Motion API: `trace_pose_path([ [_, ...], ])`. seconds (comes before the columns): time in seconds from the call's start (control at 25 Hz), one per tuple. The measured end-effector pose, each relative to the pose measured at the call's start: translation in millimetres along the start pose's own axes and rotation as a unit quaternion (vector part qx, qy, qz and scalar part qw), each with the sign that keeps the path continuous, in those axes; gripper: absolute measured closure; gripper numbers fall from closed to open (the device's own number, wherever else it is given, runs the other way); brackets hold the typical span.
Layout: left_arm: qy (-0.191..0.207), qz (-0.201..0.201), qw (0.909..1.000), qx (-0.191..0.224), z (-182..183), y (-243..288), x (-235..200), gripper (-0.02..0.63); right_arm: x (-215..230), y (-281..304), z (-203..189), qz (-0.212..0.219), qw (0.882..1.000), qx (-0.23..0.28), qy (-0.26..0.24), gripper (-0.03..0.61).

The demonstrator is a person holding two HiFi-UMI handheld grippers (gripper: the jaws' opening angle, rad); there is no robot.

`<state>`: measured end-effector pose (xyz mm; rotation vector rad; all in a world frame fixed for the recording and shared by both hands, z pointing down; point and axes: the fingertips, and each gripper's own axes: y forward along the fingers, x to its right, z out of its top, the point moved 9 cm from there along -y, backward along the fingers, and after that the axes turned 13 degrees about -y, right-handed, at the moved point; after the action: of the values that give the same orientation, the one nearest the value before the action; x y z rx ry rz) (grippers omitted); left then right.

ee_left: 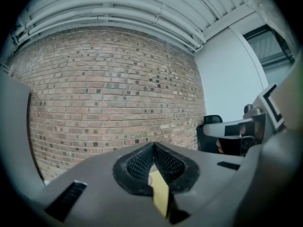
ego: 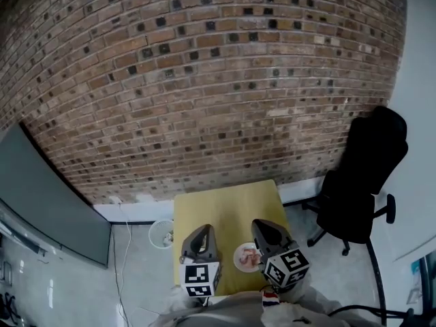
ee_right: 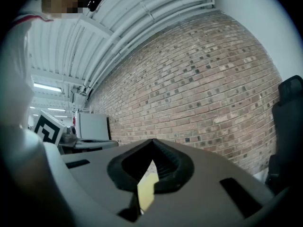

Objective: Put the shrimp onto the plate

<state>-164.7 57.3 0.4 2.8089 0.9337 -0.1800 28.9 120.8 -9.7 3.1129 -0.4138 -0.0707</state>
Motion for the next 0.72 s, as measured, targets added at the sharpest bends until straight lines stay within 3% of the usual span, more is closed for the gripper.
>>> trace_pose_path([
  [0.24, -0.001, 0.020, 0.9997, 0.011, -11.8, -6.4, -6.9, 0.602, -2.1, -1.3, -14.3, -0.003, 1.000, 0.003, 0.004, 0.555],
  [0.72, 0.001, 0.017, 0.9998, 0.006, -24.5, -15.0, 8.9, 0.601, 7.6, -13.7, -21.5, -0.018, 1.000, 0.005, -0.004, 0.555],
])
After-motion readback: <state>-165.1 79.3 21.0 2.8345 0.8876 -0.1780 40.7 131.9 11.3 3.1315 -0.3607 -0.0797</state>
